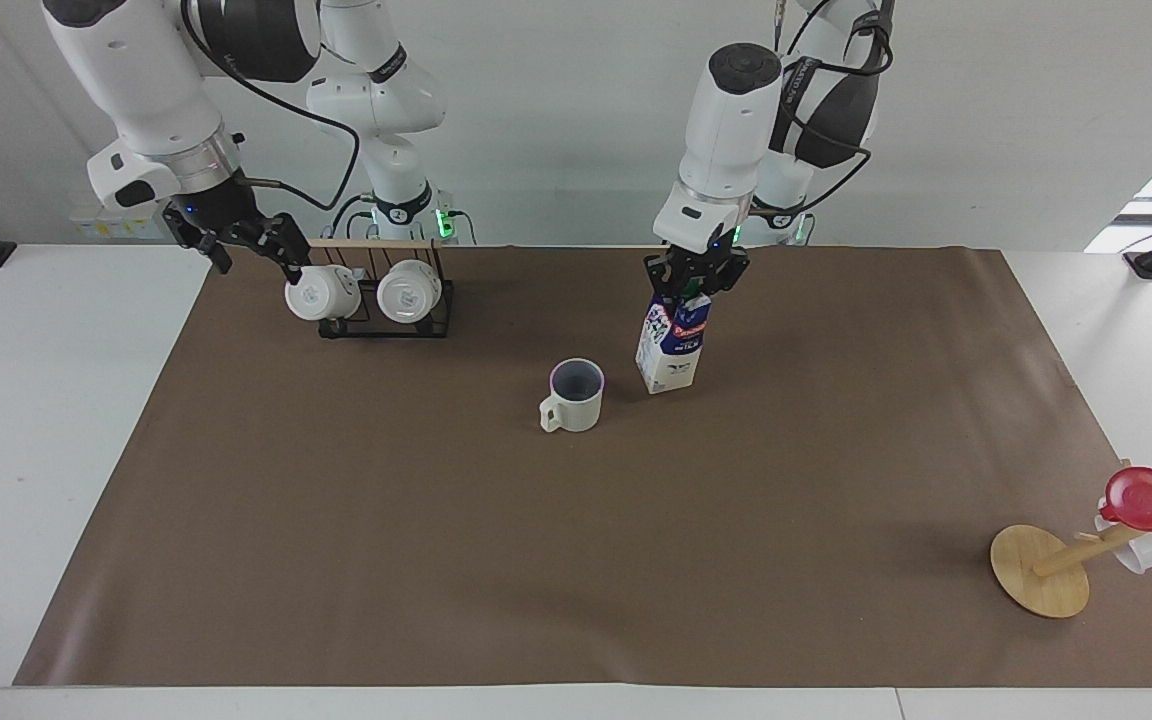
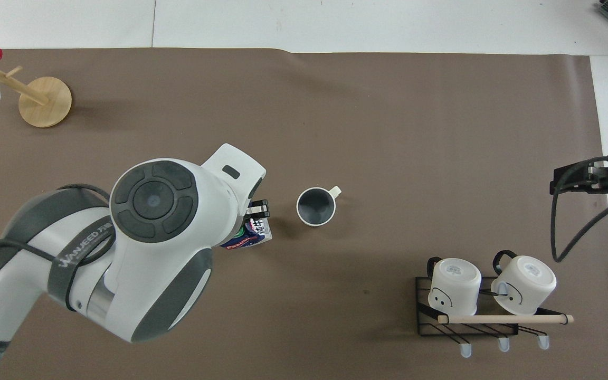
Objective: Place cup and milk on table
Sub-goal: 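Carry the milk carton with the left gripper beside the mug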
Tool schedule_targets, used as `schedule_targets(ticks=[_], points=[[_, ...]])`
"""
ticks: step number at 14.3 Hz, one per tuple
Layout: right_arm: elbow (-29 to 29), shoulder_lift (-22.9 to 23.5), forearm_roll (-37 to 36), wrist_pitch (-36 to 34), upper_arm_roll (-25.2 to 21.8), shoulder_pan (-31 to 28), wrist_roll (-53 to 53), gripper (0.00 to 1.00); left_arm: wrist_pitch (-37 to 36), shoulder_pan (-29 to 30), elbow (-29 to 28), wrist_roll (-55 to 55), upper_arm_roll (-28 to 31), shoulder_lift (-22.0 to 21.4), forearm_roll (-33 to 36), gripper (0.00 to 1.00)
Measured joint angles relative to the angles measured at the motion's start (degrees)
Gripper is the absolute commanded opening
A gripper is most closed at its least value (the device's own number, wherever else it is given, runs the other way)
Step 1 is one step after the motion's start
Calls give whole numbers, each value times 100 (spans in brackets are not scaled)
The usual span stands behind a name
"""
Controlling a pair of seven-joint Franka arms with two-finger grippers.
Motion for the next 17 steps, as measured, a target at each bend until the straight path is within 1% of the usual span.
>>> schedule_targets(ticks=[3, 5, 9, 12, 14, 15, 16, 17], points=[[331, -63, 8, -128, -21, -100, -96, 100, 255, -126, 136, -152, -1, 385, 78, 35], [704, -95, 7, -415, -25, -122, -96, 100, 291, -128, 181, -162, 8, 459, 84, 35], [1006, -147, 14, -765, -29, -135, -110, 100, 379, -128, 183, -169, 15, 496, 91, 35], [921, -226, 9, -748, 9, -97, -114, 100, 403, -128, 172, -168, 13, 522, 146, 35], [774, -225, 9, -561, 36, -64, -114, 100, 414, -128, 167, -168, 10, 554, 306, 36], [708, -225, 9, -492, 62, -40, -114, 100, 421, -128, 167, -168, 10, 564, 342, 37], [642, -224, 8, -462, 83, 22, -111, 100, 426, -128, 167, -168, 10, 569, 359, 42], [587, -224, 3, -409, 103, 95, -95, 100, 431, -128, 167, -167, 10, 572, 366, 45]])
